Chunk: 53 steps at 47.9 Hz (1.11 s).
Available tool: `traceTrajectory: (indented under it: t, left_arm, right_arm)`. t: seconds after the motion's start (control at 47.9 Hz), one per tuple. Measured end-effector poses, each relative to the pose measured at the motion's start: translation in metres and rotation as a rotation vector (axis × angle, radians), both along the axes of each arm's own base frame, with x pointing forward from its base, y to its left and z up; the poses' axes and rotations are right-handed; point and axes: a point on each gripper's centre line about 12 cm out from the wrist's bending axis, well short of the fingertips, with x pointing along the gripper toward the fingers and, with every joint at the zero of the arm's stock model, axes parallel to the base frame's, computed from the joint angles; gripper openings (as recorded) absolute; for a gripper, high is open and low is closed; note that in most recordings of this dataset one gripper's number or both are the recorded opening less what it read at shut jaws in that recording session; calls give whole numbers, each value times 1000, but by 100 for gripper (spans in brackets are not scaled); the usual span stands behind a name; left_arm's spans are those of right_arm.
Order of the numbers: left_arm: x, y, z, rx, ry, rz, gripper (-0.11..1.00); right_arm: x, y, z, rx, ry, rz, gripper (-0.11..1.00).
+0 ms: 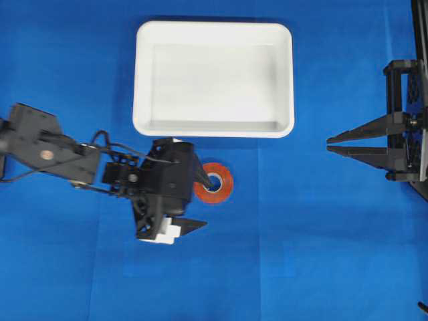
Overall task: Place one roll of tape in the white case with the left arm.
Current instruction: 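Lower the open left gripper over the orange tape roll and close on it, then lift the tape roll with the left gripper and carry it over the white tray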
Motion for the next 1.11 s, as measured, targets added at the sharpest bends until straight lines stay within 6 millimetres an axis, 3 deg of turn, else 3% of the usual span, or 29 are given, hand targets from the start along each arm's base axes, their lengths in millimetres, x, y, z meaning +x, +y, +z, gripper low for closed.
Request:
traceTrajectory:
  t: [0.272, 0.501, 0.668, 0.731, 0.919, 1.107]
  left_arm:
    - [16, 9, -41, 10, 123, 38, 89]
    - [25, 9, -63, 21, 189, 42, 89]
    - [29, 7, -68, 30, 219, 37, 86]
    - [29, 7, -69, 31, 229, 38, 79]
    - [29, 10, -68, 34, 263, 49, 27]
    - [33, 8, -60, 44, 317, 50, 27]
  right_arm:
    - [1, 0, -3, 0, 21, -2, -11]
    - [1, 0, -6, 0, 40, -2, -11]
    - [1, 0, -6, -2, 43, 0, -11]
    - [1, 0, -6, -2, 43, 0, -11]
    - [1, 0, -6, 0, 43, -2, -11]
    - [1, 0, -6, -2, 44, 0, -11]
